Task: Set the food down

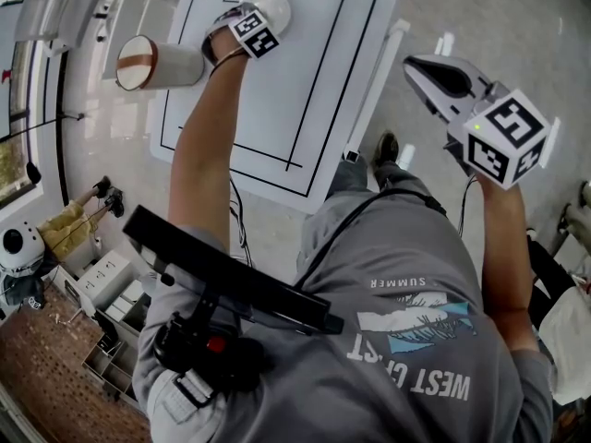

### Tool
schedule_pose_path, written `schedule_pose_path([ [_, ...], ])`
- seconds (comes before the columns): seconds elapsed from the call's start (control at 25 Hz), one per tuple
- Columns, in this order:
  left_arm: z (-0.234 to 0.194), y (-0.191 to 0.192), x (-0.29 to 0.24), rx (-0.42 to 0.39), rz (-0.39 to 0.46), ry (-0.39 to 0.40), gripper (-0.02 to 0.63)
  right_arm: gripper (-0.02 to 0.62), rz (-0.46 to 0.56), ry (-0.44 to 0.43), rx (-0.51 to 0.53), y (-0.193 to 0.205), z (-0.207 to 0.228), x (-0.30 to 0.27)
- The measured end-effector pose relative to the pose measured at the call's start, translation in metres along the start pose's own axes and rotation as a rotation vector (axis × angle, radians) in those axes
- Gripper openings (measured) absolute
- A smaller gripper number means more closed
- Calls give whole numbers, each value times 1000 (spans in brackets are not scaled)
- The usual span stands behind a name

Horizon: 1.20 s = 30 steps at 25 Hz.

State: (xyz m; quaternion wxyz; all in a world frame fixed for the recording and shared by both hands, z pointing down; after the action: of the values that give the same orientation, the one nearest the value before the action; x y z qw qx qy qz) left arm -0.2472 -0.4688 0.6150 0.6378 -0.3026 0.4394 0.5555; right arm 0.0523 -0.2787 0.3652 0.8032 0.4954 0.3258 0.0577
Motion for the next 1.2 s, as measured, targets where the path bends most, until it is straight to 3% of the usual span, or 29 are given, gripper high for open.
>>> schedule_pose_path([
  [0.52,-5,11,-1,112,9,-3,189,8,-12,-2,-15,16,-5,10],
  [0.68,-9,3,16,144,55,-28,189,8,-2,-7,-13,15,-6,14],
  [1.0,-21,-32,93,260,258,-139,189,8,48,-63,35,2,-20,25],
  [1.2,-27,-49,165,436,460,-203,187,6,106,-113,96,-14,-30,34],
])
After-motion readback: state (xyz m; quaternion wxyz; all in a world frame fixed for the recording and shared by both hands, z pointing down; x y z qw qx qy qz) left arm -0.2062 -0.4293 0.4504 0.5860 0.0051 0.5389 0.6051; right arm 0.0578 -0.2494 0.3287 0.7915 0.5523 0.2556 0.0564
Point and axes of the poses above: the fingertips, and each gripper's own axes: x backward along the fingers, z to its right, y out of its underside, the point moved 6 cm from there along x, backward along the fingers
